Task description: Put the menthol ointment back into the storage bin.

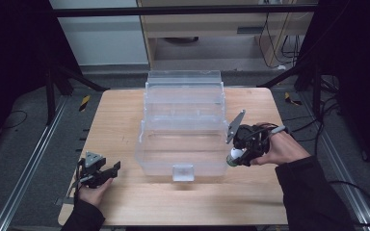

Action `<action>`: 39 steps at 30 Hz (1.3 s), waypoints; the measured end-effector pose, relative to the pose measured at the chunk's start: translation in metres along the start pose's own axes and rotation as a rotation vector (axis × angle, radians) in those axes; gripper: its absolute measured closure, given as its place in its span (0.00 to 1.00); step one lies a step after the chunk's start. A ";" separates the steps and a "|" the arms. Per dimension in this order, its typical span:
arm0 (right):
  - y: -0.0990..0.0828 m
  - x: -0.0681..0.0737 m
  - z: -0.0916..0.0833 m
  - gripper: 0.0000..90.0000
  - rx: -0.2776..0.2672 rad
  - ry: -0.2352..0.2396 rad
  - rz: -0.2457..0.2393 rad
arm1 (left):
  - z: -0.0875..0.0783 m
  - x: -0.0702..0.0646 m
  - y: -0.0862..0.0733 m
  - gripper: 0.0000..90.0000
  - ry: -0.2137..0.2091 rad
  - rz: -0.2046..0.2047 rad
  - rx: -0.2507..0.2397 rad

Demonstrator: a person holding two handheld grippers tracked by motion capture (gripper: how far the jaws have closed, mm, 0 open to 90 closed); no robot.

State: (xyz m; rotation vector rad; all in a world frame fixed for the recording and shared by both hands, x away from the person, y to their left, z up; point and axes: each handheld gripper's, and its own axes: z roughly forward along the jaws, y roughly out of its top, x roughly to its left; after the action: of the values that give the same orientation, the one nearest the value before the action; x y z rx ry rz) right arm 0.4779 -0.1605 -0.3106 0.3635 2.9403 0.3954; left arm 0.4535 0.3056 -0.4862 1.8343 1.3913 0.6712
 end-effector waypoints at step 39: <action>0.026 -0.032 0.026 0.56 -0.022 0.004 0.028 | -0.001 0.001 0.000 0.41 0.007 -0.002 -0.011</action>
State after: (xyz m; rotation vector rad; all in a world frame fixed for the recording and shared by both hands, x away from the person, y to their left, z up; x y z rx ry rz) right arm 0.5192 -0.1386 -0.3241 0.4019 2.9354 0.4324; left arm 0.4534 0.3064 -0.4854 1.8232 1.3913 0.6836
